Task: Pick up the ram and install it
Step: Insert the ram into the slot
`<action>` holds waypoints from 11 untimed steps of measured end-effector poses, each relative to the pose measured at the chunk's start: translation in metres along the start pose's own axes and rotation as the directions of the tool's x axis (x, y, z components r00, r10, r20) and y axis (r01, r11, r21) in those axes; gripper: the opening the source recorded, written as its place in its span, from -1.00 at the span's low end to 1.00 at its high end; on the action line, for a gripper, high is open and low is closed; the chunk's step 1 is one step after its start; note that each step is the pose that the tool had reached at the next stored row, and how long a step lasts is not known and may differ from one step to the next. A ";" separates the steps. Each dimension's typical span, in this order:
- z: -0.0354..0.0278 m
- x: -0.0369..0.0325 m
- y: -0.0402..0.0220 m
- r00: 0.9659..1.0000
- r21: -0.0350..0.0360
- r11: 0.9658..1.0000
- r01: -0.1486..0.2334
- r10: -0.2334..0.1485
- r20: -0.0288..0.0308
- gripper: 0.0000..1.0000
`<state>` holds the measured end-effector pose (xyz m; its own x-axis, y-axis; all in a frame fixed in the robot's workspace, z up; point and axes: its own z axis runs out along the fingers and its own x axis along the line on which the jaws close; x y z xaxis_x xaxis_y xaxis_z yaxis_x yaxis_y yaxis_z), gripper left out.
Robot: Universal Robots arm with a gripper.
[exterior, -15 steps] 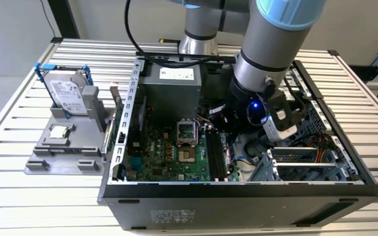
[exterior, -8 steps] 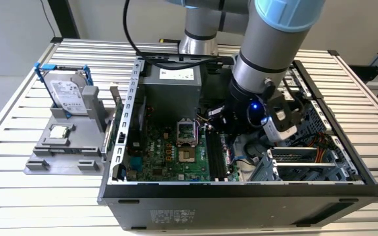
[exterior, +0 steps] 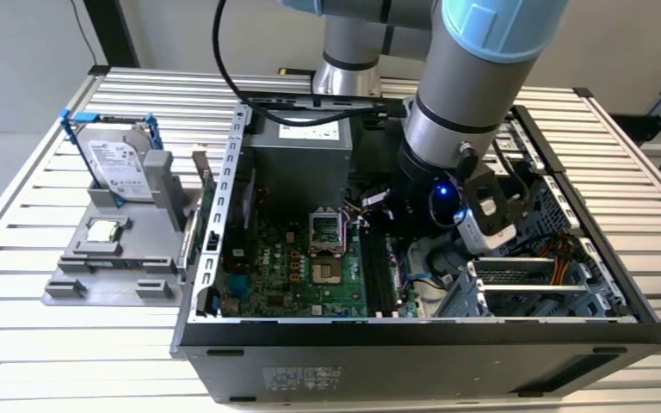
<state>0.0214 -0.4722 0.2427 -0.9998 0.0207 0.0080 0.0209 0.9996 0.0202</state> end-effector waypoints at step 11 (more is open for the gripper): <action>0.0137 0.0031 -0.0044 1.000 0.010 1.000 0.000 0.000 0.000 -1.00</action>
<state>0.0181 -0.4762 0.2289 -0.9998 0.0208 0.0078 0.0208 0.9997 0.0106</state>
